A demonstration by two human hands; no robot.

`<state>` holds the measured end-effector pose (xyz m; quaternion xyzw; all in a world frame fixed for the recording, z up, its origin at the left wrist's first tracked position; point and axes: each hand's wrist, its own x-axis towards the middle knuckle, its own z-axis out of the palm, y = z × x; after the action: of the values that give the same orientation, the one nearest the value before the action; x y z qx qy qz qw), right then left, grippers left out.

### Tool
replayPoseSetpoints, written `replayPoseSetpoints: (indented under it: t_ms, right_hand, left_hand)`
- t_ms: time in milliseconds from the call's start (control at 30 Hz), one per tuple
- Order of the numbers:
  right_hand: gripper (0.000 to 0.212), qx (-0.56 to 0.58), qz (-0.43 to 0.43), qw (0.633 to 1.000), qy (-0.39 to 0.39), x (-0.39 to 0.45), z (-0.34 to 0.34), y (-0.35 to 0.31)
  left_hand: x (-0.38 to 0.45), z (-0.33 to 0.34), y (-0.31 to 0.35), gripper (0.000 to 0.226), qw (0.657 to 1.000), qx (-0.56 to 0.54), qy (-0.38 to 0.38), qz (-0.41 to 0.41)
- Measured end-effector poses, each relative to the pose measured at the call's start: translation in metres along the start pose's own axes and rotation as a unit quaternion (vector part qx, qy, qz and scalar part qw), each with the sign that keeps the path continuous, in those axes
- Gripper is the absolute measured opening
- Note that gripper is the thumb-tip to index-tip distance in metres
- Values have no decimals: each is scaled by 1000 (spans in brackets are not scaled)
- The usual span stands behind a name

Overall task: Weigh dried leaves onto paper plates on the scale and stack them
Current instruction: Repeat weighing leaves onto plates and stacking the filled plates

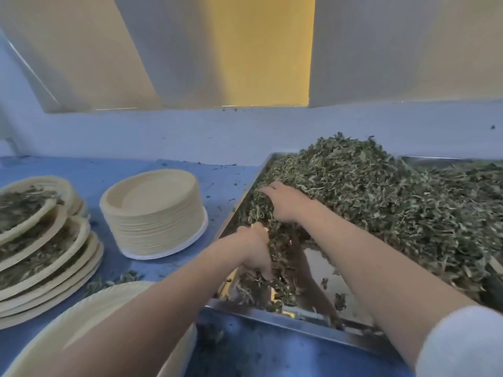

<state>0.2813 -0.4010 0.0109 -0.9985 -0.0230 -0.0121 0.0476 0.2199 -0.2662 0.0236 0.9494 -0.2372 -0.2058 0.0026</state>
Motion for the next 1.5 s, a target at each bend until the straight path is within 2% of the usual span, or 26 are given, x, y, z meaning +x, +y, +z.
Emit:
replayPoseSetpoints:
  t_ms: [67, 133, 233, 300, 367, 400, 467, 533, 600, 633, 667, 733, 767, 800, 867, 967, 1033, 1100, 1233, 1367, 1500]
  right_hand:
    - [67, -17, 6, 1000, -6, 15, 6, -6]
    - [54, -49, -16, 998, -22, 20, 9, -12]
    - [39, -50, -74, 991, -102, 8, -3, -15]
    - [50, 7, -89, 987, -134, -7, -17, -9]
    - [61, 28, -86, 990, -109, -21, -28, -4]
    - [62, 0, -85, 991, -104, -27, -31, -6]
    - [57, -45, -99, 983, -150, -34, -25, -6]
    - [53, -9, -98, 977, -187, -45, -25, -3]
    - [53, 39, -86, 981, -168, -61, -37, 6]
    - [58, 39, -78, 982, -166, -69, -42, 14]
    - [72, 30, -63, 980, -188, -76, -44, 21]
    - [113, 1, -8, 960, -281, -90, -42, 25]
    - [124, -21, 8, 952, -307, -94, -36, 23]
    - [127, -30, 15, 951, -308, -96, -30, 19]
    - [110, 38, 18, 964, -264, -90, -19, 8]
    - [50, 150, -8, 965, -214, -76, -7, -13]
    - [31, 187, -10, 962, -197, -71, -1, -22]
    - [32, 239, 7, 954, -183, -71, 0, -27]
    - [46, 307, 22, 947, -93, -82, -19, -28]
    - [35, 349, 2, 936, -41, -95, -51, -41]
    - [33, 388, -30, 920, -42, -109, -76, -70]
  left_hand:
    - [6, -2, 0, 91, 999, -1, 31, 10]
    - [12, -3, -3, 82, 997, -18, 71, 17]
    - [21, -4, -13, 76, 992, -60, 113, 11]
    - [26, -4, -19, 82, 991, -72, 108, 11]
    - [29, -7, -21, 90, 992, -75, 96, 20]
    - [28, -8, -22, 91, 993, -77, 89, 25]
    - [25, -9, -21, 89, 994, -72, 71, 31]
    - [20, -10, -25, 82, 995, -63, 60, 44]
    - [13, -16, -33, 83, 995, -60, 54, 65]
    - [9, -19, -37, 89, 994, -60, 46, 74]
    - [5, -20, -39, 98, 995, -56, 31, 79]
    - [0, -20, -37, 118, 998, -5, -6, 69]
    - [0, -17, -31, 124, 998, 22, -24, 55]
    - [2, -14, -25, 124, 998, 24, -41, 39]
    - [9, -7, -14, 106, 997, -49, -63, 15]
    - [18, -1, -6, 58, 981, -187, -43, 22]
    - [19, 0, -6, 34, 973, -226, -37, 19]
    - [12, -1, -8, 23, 967, -254, -18, 17]
    - [-6, -13, -19, 40, 942, -329, 54, 46]
    - [-37, -35, -22, 28, 919, -371, 105, 80]
    - [-80, -54, -36, 25, 919, -364, 125, 88]
